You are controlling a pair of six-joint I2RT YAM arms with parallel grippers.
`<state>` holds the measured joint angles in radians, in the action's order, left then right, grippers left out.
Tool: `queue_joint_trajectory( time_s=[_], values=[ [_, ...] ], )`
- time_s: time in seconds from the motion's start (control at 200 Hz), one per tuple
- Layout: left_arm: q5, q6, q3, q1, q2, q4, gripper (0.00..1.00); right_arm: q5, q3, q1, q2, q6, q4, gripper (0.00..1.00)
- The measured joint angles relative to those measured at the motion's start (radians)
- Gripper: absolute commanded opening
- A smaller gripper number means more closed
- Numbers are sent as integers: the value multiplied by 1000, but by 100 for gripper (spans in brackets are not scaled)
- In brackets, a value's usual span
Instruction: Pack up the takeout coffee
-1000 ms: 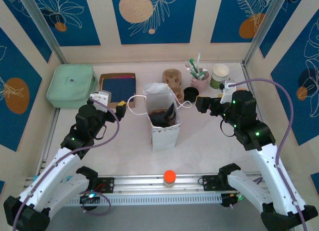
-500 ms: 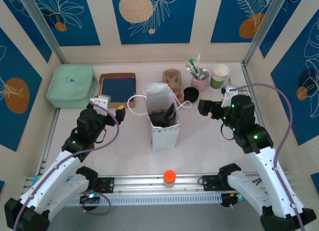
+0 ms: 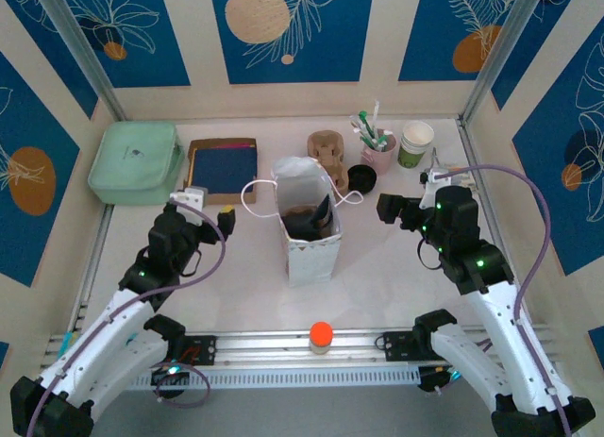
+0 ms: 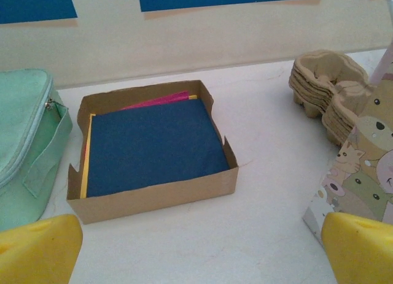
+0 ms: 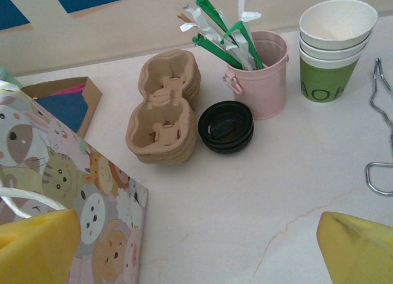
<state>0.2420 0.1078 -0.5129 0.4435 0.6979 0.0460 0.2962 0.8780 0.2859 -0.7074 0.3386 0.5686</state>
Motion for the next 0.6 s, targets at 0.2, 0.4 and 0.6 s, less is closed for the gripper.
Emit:
queue_joint_trajectory(
  time_s=[0.2,0.4,0.6],
  values=[
    [28,-1,24,0,-6,1,100,16,-45,-11,6,11,-7,99],
    [68,-2,43,0,-7,0,100,21,-77,-22,13,22,-13,99],
    [122,-5,67,6,-7,0,100,36,-122,-31,28,29,-29,99]
  ],
)
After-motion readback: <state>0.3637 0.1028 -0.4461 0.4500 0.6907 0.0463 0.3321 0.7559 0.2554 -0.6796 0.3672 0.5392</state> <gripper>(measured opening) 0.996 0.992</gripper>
